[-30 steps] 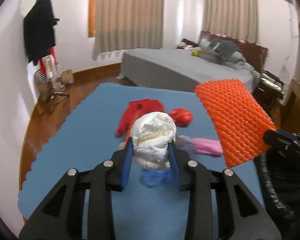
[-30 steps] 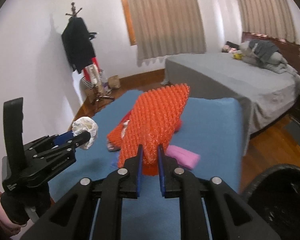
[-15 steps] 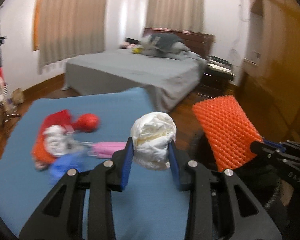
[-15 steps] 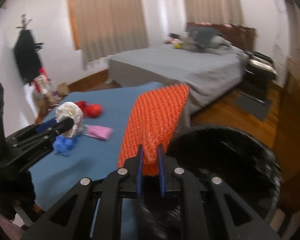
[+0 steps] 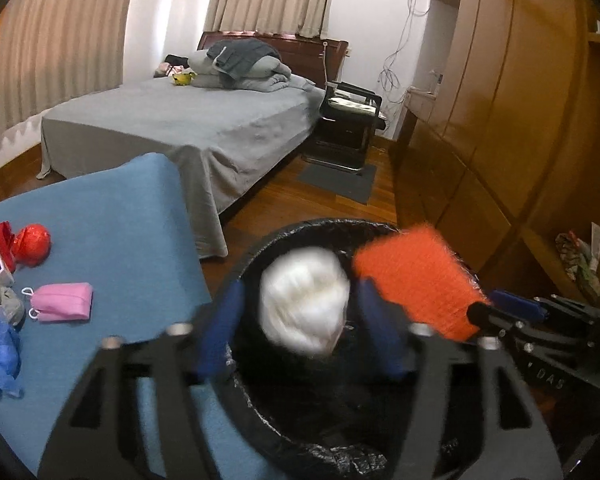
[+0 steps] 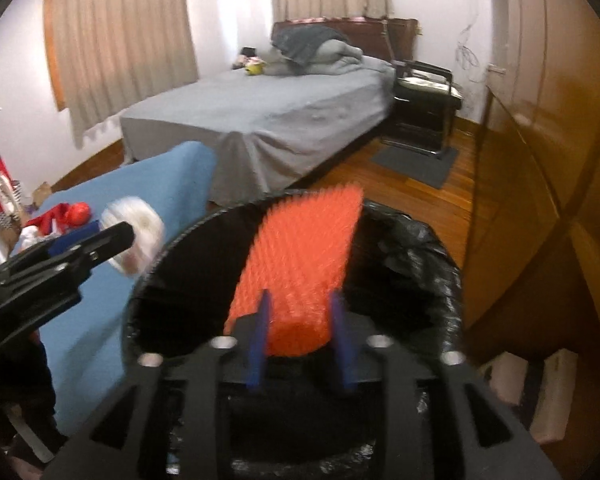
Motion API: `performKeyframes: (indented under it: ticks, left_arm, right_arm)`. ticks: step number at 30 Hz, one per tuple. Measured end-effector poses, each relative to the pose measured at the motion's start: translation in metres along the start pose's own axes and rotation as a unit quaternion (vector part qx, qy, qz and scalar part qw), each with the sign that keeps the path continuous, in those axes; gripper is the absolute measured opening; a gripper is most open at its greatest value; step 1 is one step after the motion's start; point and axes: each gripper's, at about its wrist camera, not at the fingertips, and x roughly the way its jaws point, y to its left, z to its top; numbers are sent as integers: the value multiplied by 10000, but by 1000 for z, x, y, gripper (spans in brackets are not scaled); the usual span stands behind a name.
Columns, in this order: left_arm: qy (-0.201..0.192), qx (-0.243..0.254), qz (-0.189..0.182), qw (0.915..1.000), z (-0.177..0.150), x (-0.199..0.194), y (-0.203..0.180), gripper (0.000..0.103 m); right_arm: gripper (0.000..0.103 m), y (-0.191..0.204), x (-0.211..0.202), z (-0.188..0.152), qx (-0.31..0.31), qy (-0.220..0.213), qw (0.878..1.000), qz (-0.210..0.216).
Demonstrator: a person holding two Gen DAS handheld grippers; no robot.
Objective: Collect trash
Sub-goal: 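Drop the white cloth and orange scrubber into the trash bin with both tools, then grasp the blue plastic bag with the left tool while the right tool grasps the pink pouch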
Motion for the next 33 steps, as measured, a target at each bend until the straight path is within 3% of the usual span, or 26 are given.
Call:
performKeyframes:
  ticks: [1, 4, 7, 13, 16, 22, 28, 33]
  left_arm:
    - [-44, 12, 37, 10000, -1, -2, 1, 74]
    - [-145, 132, 312, 9993, -4, -14, 9, 78]
    - [-223, 125, 716, 9971, -4, -28, 32, 82]
    - [-370, -255, 1745, 9836, -10, -72, 103, 86]
    - [-361, -491, 2335, 9704, -14, -90, 141, 86]
    - [-194, -1006, 3079, 9459, -30, -111, 201, 86]
    - [106, -1470, 3198, 9359, -50, -102, 239, 82]
    - [341, -1731, 2994, 9377, -52, -80, 258, 75]
  right_arm:
    - [63, 3, -2, -2, 9, -35, 10000, -39]
    - [85, 10, -7, -2, -64, -209, 9998, -7]
    - [96, 30, -10, 3, -186, -385, 9988, 254]
    - [97, 90, -5, 15, -592, -581, 9918, 970]
    - [97, 120, 0, 19, -745, -637, 9871, 1269]
    - [97, 176, 16, 20, -1005, -662, 9775, 1730]
    - [97, 211, 35, 13, -1272, -527, 9750, 1742]
    - [97, 221, 46, 12, -1318, -403, 9759, 1694]
